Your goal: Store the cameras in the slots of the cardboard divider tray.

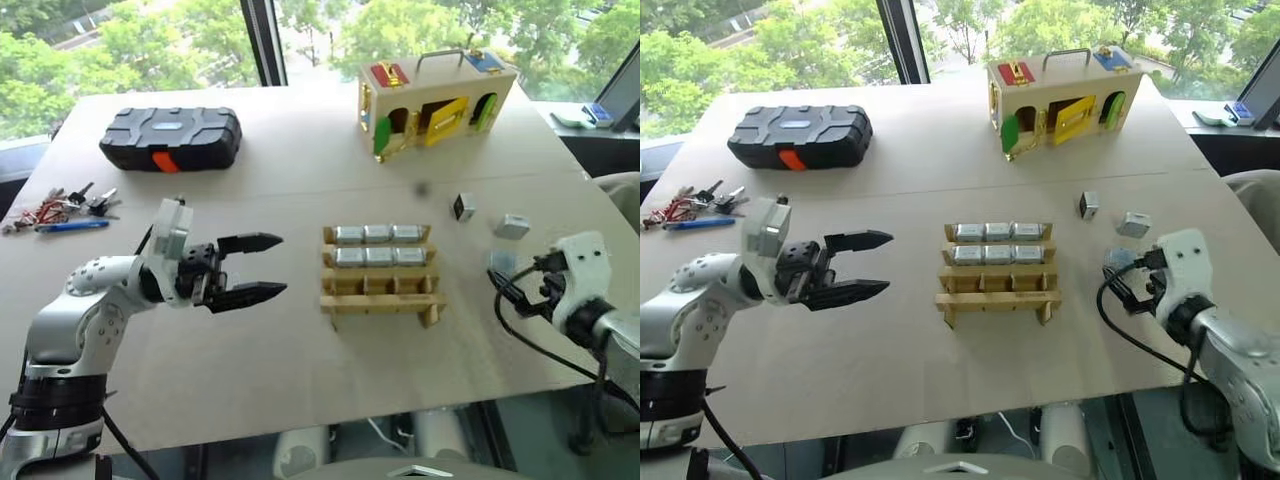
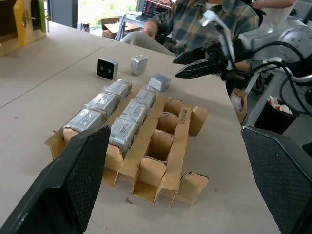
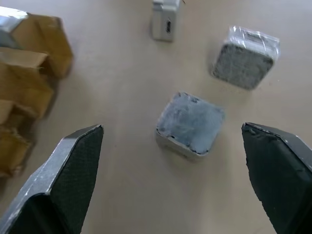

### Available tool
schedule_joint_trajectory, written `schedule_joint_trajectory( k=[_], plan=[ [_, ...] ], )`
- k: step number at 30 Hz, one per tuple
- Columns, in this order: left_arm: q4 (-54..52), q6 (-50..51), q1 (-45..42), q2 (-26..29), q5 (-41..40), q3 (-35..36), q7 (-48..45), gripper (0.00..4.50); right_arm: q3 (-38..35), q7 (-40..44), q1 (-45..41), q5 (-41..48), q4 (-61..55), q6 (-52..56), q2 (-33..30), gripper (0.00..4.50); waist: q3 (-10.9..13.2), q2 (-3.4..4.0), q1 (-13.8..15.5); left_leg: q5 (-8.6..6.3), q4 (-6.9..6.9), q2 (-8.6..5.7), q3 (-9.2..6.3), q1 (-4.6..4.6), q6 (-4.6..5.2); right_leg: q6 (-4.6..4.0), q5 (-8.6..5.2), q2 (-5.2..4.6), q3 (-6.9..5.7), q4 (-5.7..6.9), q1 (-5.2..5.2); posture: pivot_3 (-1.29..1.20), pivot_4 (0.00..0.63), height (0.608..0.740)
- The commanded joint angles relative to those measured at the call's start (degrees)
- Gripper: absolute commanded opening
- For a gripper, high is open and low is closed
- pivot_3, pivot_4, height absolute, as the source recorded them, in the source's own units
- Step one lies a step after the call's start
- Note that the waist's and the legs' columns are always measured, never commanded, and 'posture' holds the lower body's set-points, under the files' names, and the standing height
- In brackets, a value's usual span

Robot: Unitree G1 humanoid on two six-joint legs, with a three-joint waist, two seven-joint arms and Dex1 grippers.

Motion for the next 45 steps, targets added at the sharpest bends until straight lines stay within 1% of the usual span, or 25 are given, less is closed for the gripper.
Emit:
schedule_joint_trajectory(
  k=[1,6,11,12,14,15,17,20,21,22,24,26,28,29,30,32,34,36,39,43,45],
  plan=[
    [-2.1,-1.6,1.1,0.4,0.2,1.1,-0.5,4.47,0.6,-3.3,-2.9,-1.3,1.8,2.8,1.3,4.5,0.0,0.0,-0.1,0.08,0.0,-0.01,0.03,-0.09,0.13,-0.05,0.04,0.02,0.03,0.01,-0.1,0.0,0.15,0.74],
    [-2.2,-2.1,1.6,0.3,0.5,1.2,0.0,4.47,2.9,-6.0,-6.1,-4.4,6.4,3.5,3.9,4.5,0.0,0.0,0.0,0.09,0.01,0.02,0.02,-0.15,0.15,0.05,-0.02,0.1,0.02,0.05,-0.17,0.0,0.15,0.74],
    [-3.1,-2.0,1.9,0.2,0.4,1.2,0.7,4.47,3.8,-7.0,-6.4,-7.2,9.2,0.3,6.0,4.5,0.0,-0.01,0.0,0.09,0.1,0.03,0.01,-0.15,0.15,0.15,-0.07,0.09,0.03,0.14,-0.16,0.0,0.15,0.74],
    [-3.4,-1.8,2.1,0.2,0.3,1.3,0.8,4.5,4.1,-7.0,-6.2,-7.9,9.1,-0.6,5.9,3.94,0.0,0.0,0.0,0.09,0.12,0.03,0.01,-0.15,0.15,0.15,-0.08,0.09,0.04,0.14,-0.15,0.0,0.15,0.74],
    [-4.1,-1.2,2.3,0.4,-0.1,1.4,1.3,4.5,4.2,-6.6,-5.7,-8.4,8.5,-1.4,6.0,3.1,0.0,0.0,-0.1,0.09,0.13,0.03,0.04,-0.14,0.15,0.15,-0.07,0.09,0.08,0.15,-0.16,0.0,0.15,0.74],
    [-4.5,-0.8,2.4,0.4,-0.3,1.4,1.7,4.5,4.4,-6.4,-5.4,-8.8,8.1,-2.0,5.7,2.6,0.0,0.0,-0.1,0.09,0.13,0.03,0.04,-0.14,0.15,0.15,-0.07,0.09,0.09,0.15,-0.16,0.0,0.15,0.74],
    [-5.3,0.2,2.7,0.5,-0.3,1.0,2.7,4.5,5.5,-5.7,-4.5,-10.3,7.3,-3.6,4.4,1.85,0.0,0.0,-0.1,0.09,0.13,0.04,0.03,-0.14,0.15,0.15,-0.07,0.11,0.08,0.16,-0.17,0.0,0.15,0.74],
    [-7.5,1.1,2.2,-0.8,1.4,-0.2,7.8,4.5,8.3,-2.6,-1.3,-13.3,4.5,-10.0,0.3,1.86,0.0,0.0,0.1,0.1,0.13,0.04,0.02,-0.15,0.15,0.15,-0.08,0.12,0.08,0.17,-0.16,0.0,0.15,0.74],
    [-8.6,1.7,1.5,-1.4,2.1,-0.8,10.6,4.5,9.7,-0.2,0.4,-15.5,2.6,-15.0,-2.5,1.86,0.0,0.01,0.1,0.09,0.13,0.03,0.02,-0.15,0.15,0.15,-0.08,0.11,0.08,0.17,-0.16,0.0,0.15,0.74],
    [-9.6,4.6,0.0,-2.1,0.6,-1.0,14.0,4.5,11.2,2.3,2.0,-17.7,0.5,-19.8,-5.7,1.86,0.0,0.02,0.1,0.1,0.13,0.01,0.02,-0.16,0.15,0.16,-0.08,0.09,0.11,0.17,-0.16,0.0,0.15,0.74],
    [-11.7,14.6,-3.9,-3.5,-7.2,-0.5,21.7,4.5,12.9,8.5,4.9,-20.1,-4.8,-28.0,-11.6,1.86,0.0,0.03,0.1,0.1,0.17,-0.03,0.02,-0.18,0.16,0.17,-0.09,0.07,0.13,0.17,-0.16,0.0,0.15,0.74],
    [-12.9,25.9,-9.0,-3.5,-12.8,-1.0,30.9,4.5,13.9,12.9,5.9,-22.1,-8.5,-33.5,-16.6,1.86,0.0,-0.06,0.0,0.1,0.27,0.0,-0.02,-0.19,0.16,0.18,-0.08,0.11,0.12,0.2,-0.14,0.0,0.15,0.74],
    [-9.7,36.7,-16.4,-4.0,-23.2,-2.1,35.2,4.5,16.4,18.0,4.6,-23.2,-10.1,-38.3,-20.7,1.86,0.1,-0.18,-0.1,0.1,0.41,0.04,-0.09,-0.1,0.16,0.2,-0.08,0.2,0.1,0.28,0.0,0.0,0.15,0.74],
    [-7.3,39.9,-19.9,-6.0,-26.3,-2.7,38.0,4.5,18.5,19.4,2.8,-24.9,-9.9,-40.9,-21.9,1.86,0.1,-0.3,-0.1,0.1,0.42,0.04,-0.1,0.03,0.16,0.2,-0.08,0.24,0.1,0.31,0.13,0.0,0.15,0.74],
    [-5.7,42.1,-22.3,-7.5,-28.5,-2.8,40.7,4.5,19.9,20.2,1.7,-26.2,-9.5,-42.8,-22.5,1.86,0.1,-0.32,-0.2,0.09,0.43,0.04,-0.09,0.29,0.15,0.2,-0.09,0.29,0.12,0.3,0.38,0.0,0.15,0.74],
    [-3.2,45.0,-26.5,-11.2,-31.4,-4.4,43.7,4.5,24.3,22.6,-3.7,-27.3,-8.5,-45.0,-22.1,1.86,0.1,-0.36,-0.1,0.09,0.42,0.03,-0.04,0.34,0.15,0.2,-0.09,0.29,0.19,0.33,0.38,0.0,0.15,0.74],
    [-2.7,45.7,-28.7,-14.1,-30.8,-6.7,44.3,4.5,27.7,23.9,-9.2,-27.5,-7.1,-45.3,-20.0,1.86,0.2,-0.42,-0.2,0.09,0.43,-0.01,-0.03,0.33,0.15,0.19,-0.09,0.31,0.22,0.35,0.36,0.0,0.15,0.74],
    [-2.7,45.9,-29.6,-15.5,-28.8,-8.4,45.0,4.5,29.5,24.6,-12.8,-28.5,-6.1,-45.6,-18.7,1.86,0.2,-0.45,-0.1,0.1,0.45,-0.04,-0.01,0.32,0.15,0.18,-0.08,0.36,0.26,0.35,0.36,0.0,0.15,0.74],
    [-2.0,46.2,-29.8,-16.9,-29.2,-8.4,45.8,4.5,30.5,25.7,-15.7,-28.4,-5.8,-45.4,-16.7,1.86,0.2,-0.46,0.0,0.1,0.44,-0.03,-0.01,0.28,0.11,0.16,-0.07,0.39,0.28,0.35,0.34,0.0,0.15,0.74],
    [-0.9,45.2,-30.2,-18.7,-29.0,-7.7,47.4,4.5,31.6,26.9,-17.2,-28.7,-6.2,-45.1,-15.1,1.86,0.2,-0.46,0.1,0.1,0.45,-0.02,0.02,0.25,0.1,0.16,-0.07,0.39,0.29,0.34,0.32,0.0,0.15,0.74],
    [-0.6,45.5,-30.6,-18.8,-29.3,-7.4,47.3,4.5,31.8,27.3,-17.4,-29.1,-6.4,-45.0,-14.7,1.86,0.2,-0.46,0.1,0.1,0.52,-0.02,0.02,0.25,0.11,0.17,-0.08,0.38,0.29,0.34,0.35,0.0,0.15,0.74]
  ],
)
